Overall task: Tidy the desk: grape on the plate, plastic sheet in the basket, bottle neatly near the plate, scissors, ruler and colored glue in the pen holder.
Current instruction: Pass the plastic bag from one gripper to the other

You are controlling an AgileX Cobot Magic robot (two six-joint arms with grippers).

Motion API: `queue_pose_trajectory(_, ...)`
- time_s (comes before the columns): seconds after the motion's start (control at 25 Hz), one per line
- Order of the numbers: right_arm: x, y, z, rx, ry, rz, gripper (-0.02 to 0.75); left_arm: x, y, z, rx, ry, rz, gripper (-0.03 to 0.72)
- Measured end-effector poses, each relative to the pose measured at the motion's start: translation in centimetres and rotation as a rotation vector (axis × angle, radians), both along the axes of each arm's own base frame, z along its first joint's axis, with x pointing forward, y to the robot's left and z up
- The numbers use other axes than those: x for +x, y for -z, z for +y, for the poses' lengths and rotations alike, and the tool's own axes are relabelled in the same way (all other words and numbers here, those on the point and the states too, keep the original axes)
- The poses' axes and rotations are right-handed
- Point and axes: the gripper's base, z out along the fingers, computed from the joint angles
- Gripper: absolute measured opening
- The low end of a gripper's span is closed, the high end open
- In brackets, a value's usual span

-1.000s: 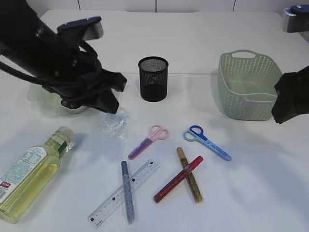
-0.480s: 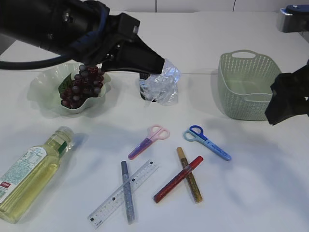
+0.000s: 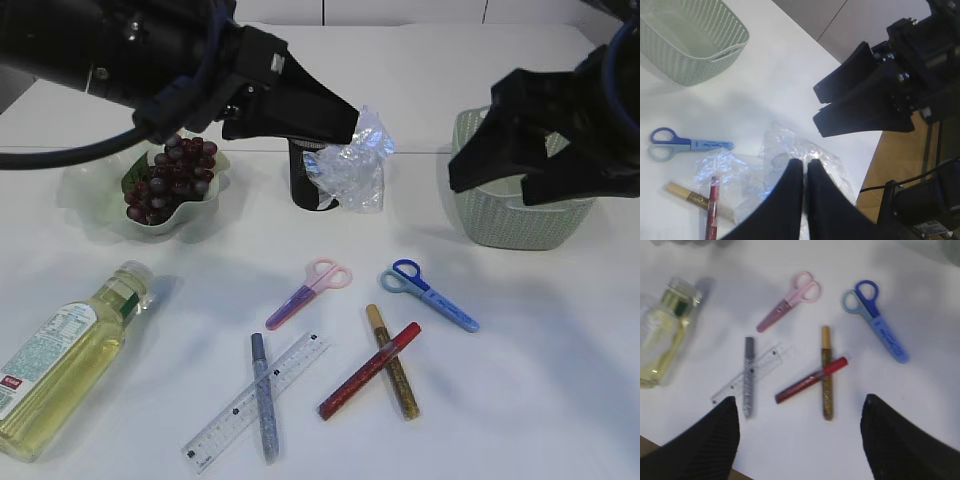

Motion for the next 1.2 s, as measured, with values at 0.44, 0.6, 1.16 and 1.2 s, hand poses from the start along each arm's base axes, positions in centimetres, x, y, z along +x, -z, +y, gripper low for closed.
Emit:
queue_pose_trajectory(0.44,0.3,-1.1,1.4,0.191,-0.024,-0.057,0.583,0.3,-0.2,0.0,-0.025,-0.026,-0.018,-0.006)
queue_pose_trajectory(0.6,-0.2,-1.1,1.8,0.173,-0.157,-0.081,0.583,1.1,-0.8,0.0,-0.09,-0.133,-0.018,-0.006)
queue_pose_trajectory(1.16,-0.7,-2.6,3.2,0.324,-0.351,-0.217,0.583,2.2,0.0,-0.4,-0.158,-0.205,0.057,-0.006)
queue_pose_trajectory(1.2,-0.7,-2.6,3.2,0.325,-0.348,-0.219,0.583,2.2,-0.1,-0.5,-0.166,-0.206,0.063,-0.006)
